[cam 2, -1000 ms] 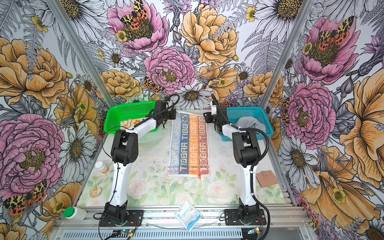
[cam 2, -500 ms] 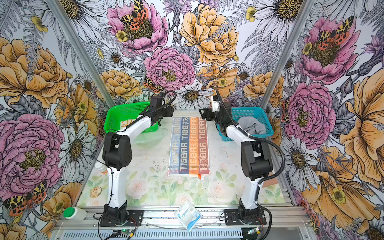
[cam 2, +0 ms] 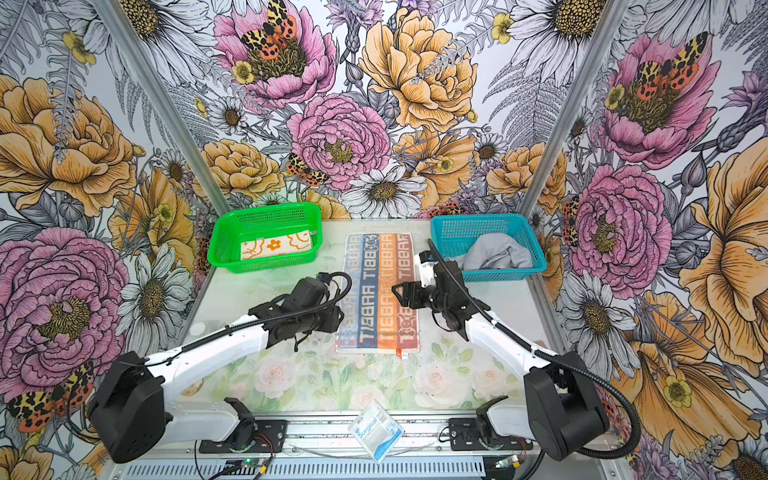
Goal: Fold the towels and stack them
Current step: 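Release the towel and move both grippers to its nearest edge corners, then grasp the near edge corners of the RABBIT towel with both grippers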
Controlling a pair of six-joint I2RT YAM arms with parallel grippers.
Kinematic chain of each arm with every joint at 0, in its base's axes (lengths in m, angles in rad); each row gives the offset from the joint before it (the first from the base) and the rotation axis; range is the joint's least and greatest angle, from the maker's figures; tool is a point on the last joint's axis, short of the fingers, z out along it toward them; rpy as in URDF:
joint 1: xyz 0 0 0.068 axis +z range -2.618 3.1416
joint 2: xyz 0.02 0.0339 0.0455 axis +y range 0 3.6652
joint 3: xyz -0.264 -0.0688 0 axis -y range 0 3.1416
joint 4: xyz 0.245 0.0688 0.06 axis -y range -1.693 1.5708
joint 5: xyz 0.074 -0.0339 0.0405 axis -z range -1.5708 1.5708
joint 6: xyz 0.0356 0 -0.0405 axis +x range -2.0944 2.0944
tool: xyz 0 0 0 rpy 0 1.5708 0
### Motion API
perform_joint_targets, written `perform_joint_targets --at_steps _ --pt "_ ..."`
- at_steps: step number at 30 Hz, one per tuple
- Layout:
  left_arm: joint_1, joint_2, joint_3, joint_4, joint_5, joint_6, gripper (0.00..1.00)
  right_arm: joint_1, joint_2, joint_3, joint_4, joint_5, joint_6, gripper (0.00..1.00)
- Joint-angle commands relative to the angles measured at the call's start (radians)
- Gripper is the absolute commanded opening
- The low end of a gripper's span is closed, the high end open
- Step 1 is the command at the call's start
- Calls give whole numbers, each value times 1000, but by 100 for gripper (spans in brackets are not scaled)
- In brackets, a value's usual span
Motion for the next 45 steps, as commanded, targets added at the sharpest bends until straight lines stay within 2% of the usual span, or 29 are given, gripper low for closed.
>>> perform_joint_targets --at_steps 1,5,13,30,34,37,42,45 --pt "-21 -50 -83 19 38 -120 47 18 -48 -88 -48 63 68 69" --pt "-21 -55 -141 83 123 -162 44 29 -91 -151 -71 58 100 69" --pt "-27 -3 -180 111 124 -215 39 37 -153 -214 -142 81 131 68" --pt "-39 165 -154 178 142 -223 37 51 -127 -284 -151 70 137 68" --pt "-51 188 -142 179 156 -224 25 53 -131 -291 -151 59 140 68" --pt "-57 179 -148 167 149 -234 21 54 -142 -303 -154 55 147 68" --pt "-68 150 -158 144 124 -247 0 60 -152 -321 -170 44 155 65" --pt "-68 134 -162 131 112 -248 0 65 -142 -328 -175 38 157 60"
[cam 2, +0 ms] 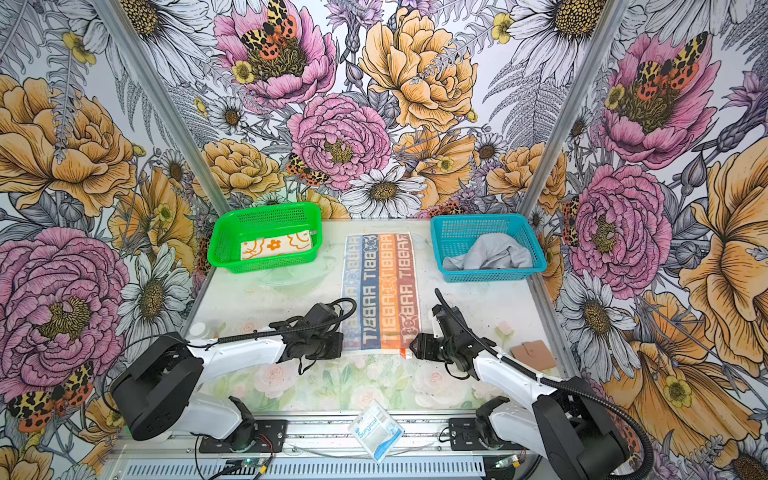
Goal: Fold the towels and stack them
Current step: 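Grasp the near edge corners of the RABBIT towel with both grippers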
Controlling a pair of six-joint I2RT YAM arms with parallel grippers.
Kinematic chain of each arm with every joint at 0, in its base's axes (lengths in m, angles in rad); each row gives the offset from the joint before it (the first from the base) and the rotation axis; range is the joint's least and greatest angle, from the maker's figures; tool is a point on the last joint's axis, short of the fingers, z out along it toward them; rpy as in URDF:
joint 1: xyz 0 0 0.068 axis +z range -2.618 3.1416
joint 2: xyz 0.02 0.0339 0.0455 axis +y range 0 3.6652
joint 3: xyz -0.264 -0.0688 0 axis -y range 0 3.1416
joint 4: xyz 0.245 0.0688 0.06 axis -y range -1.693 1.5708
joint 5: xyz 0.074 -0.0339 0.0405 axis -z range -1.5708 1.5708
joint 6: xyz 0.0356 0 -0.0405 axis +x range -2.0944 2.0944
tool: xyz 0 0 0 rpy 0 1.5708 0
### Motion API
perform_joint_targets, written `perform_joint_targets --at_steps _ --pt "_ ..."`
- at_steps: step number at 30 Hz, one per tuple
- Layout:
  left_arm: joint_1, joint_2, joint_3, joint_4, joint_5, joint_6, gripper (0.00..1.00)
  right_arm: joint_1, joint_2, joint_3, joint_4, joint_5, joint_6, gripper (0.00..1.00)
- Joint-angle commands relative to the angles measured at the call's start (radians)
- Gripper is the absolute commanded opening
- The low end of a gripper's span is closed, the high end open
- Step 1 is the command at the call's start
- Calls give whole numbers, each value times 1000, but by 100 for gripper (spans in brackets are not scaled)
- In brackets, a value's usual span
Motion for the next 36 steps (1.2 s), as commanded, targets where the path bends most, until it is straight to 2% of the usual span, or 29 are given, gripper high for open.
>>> perform_joint_targets --at_steps 1,6,19,20,23,29,36 --pt "-8 -34 -10 -31 -20 -9 0 11 1 -11 -11 -13 9 57" --pt "-6 -40 -9 -47 -25 0 0 22 23 -6 -9 4 8 52" --pt "-19 -25 -8 -45 -36 0 0 25 60 19 -5 5 -1 28" --pt "-19 -23 -8 -44 -37 2 0 26 60 19 -7 4 -1 25" --pt "-22 -20 -7 -46 -36 2 0 27 56 21 -7 5 1 0" --pt "-28 -51 -21 -47 -32 -7 0 28 -7 6 -10 -12 6 0" --pt "-80 -205 -77 -127 -27 -47 0 54 -155 -59 -45 -87 60 0"
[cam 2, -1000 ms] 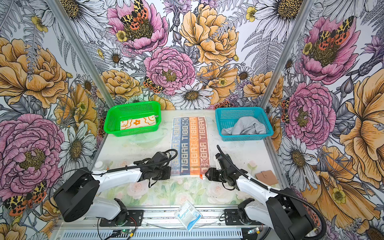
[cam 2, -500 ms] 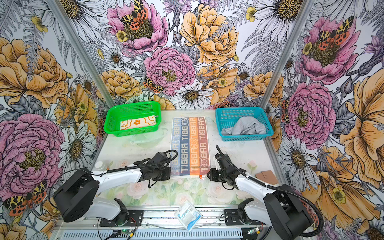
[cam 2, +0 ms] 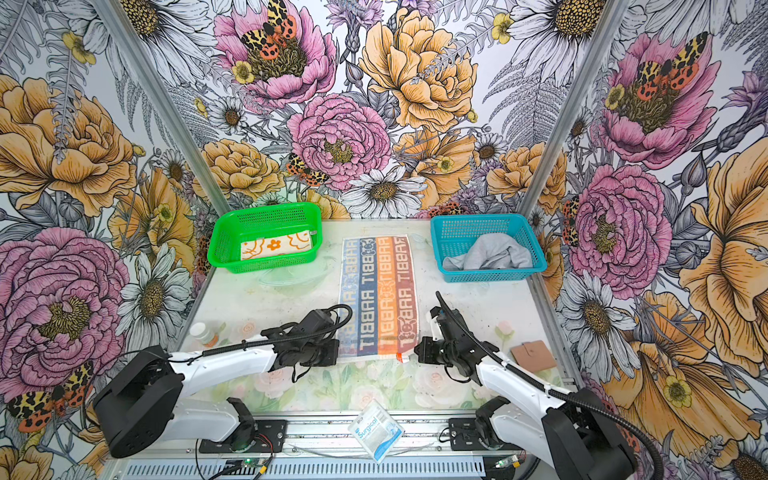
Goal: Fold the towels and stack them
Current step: 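Grasp the near edge corners of the RABBIT towel with both grippers, then lift the near edge and fold it over toward the far edge with both grippers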
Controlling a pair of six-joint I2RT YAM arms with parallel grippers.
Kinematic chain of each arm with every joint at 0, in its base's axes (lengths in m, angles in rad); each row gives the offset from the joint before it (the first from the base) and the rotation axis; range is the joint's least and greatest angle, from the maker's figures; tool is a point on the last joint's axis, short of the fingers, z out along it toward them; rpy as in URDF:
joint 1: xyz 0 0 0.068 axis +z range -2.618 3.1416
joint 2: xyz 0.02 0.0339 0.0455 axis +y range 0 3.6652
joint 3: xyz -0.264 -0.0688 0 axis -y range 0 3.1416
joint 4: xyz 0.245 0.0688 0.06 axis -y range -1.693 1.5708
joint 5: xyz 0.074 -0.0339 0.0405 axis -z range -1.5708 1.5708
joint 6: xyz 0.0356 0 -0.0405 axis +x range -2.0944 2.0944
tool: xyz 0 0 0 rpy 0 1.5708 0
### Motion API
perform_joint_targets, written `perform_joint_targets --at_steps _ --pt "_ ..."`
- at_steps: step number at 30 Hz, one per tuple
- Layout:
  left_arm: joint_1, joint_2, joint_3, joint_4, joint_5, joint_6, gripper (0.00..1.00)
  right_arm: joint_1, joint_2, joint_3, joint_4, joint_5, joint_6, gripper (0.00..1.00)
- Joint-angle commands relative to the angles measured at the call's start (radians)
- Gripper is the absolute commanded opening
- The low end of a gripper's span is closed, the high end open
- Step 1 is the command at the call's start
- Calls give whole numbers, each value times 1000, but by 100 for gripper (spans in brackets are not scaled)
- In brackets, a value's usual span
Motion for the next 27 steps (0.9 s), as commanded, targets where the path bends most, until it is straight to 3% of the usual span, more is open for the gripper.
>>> perform_joint_targets --at_steps 1,10,15,20,27 --pt "-45 -100 -23 -69 -8 -36 0 32 -87 -40 -44 -39 52 0" --pt "-134 -377 -28 -241 -3 -96 0 156 -499 5 -307 37 162 0" --pt "-174 -490 39 -327 -25 -103 0 166 -611 113 -409 97 154 0" --pt "-148 -492 142 -339 -67 -48 0 165 -471 225 -403 190 71 0" --pt "54 -295 265 -246 -2 108 0 153 -133 395 -285 309 -88 0"
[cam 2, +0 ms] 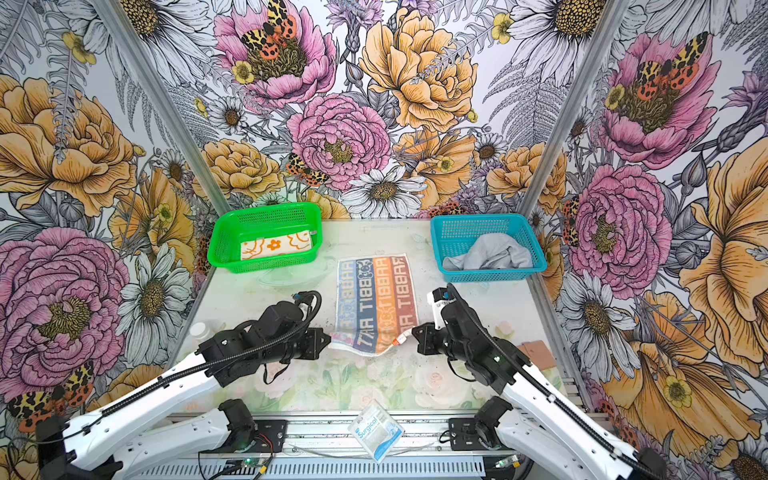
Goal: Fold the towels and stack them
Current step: 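Lift the near edge and fold it over toward the far edge with both grippers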
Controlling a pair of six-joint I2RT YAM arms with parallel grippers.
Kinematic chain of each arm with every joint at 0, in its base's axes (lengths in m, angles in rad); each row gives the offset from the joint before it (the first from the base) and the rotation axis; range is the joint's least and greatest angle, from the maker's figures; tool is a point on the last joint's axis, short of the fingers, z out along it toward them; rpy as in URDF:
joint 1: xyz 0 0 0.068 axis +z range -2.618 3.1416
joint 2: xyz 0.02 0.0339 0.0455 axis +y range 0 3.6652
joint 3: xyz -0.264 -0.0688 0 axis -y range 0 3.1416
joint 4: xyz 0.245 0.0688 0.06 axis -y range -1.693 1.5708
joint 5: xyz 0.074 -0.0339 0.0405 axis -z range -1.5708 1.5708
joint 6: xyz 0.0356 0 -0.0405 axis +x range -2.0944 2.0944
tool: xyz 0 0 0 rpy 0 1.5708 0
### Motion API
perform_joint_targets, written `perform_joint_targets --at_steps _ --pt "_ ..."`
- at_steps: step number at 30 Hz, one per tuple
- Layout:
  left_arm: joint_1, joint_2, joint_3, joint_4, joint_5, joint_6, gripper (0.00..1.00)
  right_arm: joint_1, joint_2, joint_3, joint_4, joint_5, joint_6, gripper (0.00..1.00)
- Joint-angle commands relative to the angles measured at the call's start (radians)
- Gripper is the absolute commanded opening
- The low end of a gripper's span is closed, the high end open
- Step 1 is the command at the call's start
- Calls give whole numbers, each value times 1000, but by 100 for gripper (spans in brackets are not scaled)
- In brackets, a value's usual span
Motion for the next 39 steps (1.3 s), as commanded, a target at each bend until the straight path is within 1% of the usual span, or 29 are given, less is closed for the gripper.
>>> perform_joint_targets --at_steps 1,3,6,13,19,26,29,33,39 --pt "92 80 54 69 33 101 0 -12 109 70 99 95 -107 0" --pt "148 141 88 111 57 134 0 -53 188 95 165 83 -136 0" --pt "215 245 155 143 91 183 0 -135 307 161 234 4 -177 0" --pt "321 467 316 169 140 258 0 -233 561 385 250 -72 -300 0" --pt "369 619 450 170 138 301 0 -292 744 528 267 -124 -345 0" --pt "403 748 524 213 126 309 0 -332 937 643 288 -184 -359 0" --pt "417 809 545 235 153 312 0 -337 978 657 298 -190 -356 0" --pt "425 858 564 260 153 318 0 -337 993 657 309 -182 -360 0" --pt "435 864 579 270 110 328 0 -339 986 668 313 -168 -369 0"
